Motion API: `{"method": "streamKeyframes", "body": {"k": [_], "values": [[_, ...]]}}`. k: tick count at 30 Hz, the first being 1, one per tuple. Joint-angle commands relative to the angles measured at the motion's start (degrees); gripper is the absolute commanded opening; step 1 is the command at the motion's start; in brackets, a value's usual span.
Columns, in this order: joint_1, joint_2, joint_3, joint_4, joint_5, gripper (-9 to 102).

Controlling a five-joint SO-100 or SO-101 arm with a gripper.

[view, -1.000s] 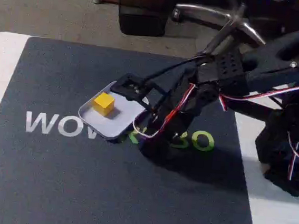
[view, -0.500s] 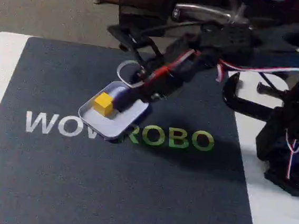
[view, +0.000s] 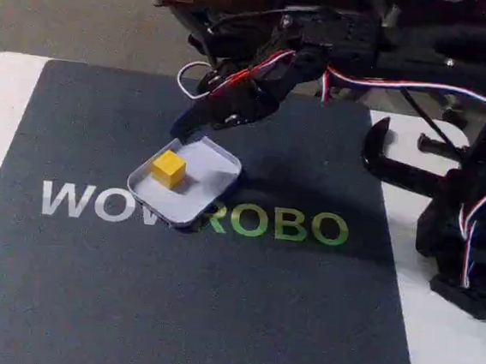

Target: Move blocks one by one until all three blocks are in the tray.

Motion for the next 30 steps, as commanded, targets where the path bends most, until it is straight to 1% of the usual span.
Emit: {"method": "streamKeyframes", "body": {"k": [1,7,12,16,27,30], "values": [[1.3,2.5,0.2,0.2,-2.5,-8],[1.6,2.9,1.2,-0.3,-3.2,-8],[2.7,7.0,7.1,-1.8,-6.5,-8],[2.8,7.7,8.3,-2.7,-6.7,-7],[2.8,7.6,8.5,-2.7,-7.6,20],[2.8,7.6,8.5,-2.7,-7.7,22]]}}
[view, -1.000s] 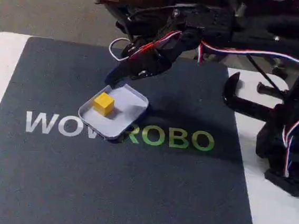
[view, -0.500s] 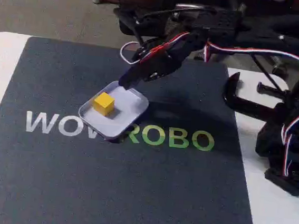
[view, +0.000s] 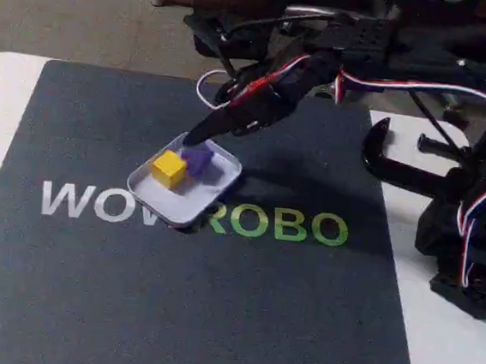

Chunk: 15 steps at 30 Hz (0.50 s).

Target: Move blocks one by one until all three blocks are in the tray.

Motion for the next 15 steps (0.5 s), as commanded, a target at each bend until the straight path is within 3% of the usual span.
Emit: {"method": "streamKeyframes", "body": {"k": [1,7,15], "values": [[0.5,3.3,-0.2,-0.6,-0.3,22],[-0.4,5.8,0.1,0.1,-0.4,22],[-7.0,23.4,10.1,1.2,-3.3,22]]}}
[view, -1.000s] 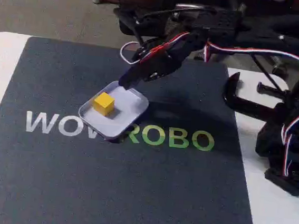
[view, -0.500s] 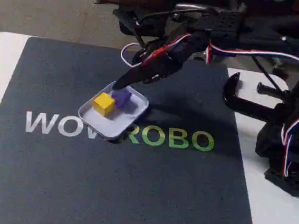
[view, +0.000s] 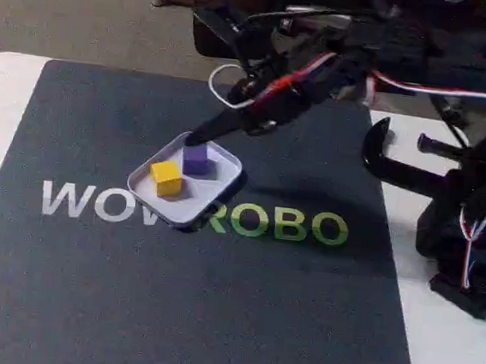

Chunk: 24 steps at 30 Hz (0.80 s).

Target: Move blocks one by one until all three blocks are in the tray.

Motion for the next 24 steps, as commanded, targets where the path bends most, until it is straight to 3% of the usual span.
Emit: {"method": "streamKeyframes", "body": {"k": [1,13,17,21,24], "values": [[-3.3,10.9,3.8,1.0,-1.8,22],[-18.4,31.3,9.0,18.0,-16.7,17],[-21.5,40.9,15.2,20.6,-20.2,10],[-23.6,51.1,24.8,22.4,-22.2,-8],[-25.0,57.7,30.7,27.4,-24.8,-8]]}}
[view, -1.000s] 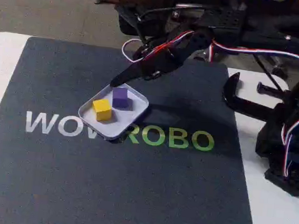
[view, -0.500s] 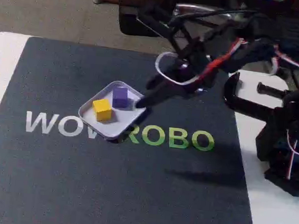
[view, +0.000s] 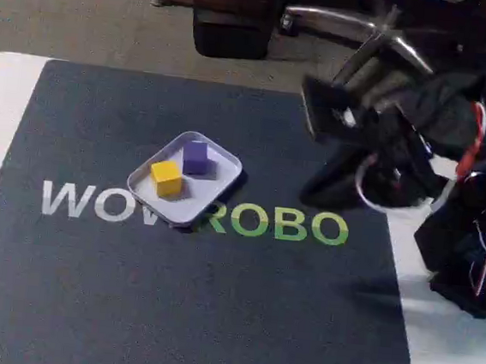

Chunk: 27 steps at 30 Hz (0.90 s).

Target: Move blocks one by one until all three blocks are in the tray.

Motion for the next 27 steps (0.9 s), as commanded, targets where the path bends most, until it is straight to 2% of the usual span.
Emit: {"method": "streamKeyframes", "body": {"k": [1,6,8,16,20,27], "values": [[-1.4,8.7,5.6,4.7,-1.7,-8],[-4.0,30.3,17.2,16.3,-1.8,-8],[-4.7,32.1,19.9,18.5,-1.2,-8],[-2.6,32.1,32.3,14.6,1.4,-8],[4.8,32.1,32.5,14.3,-0.4,-8],[4.4,32.1,32.5,14.6,-0.4,-6]]}}
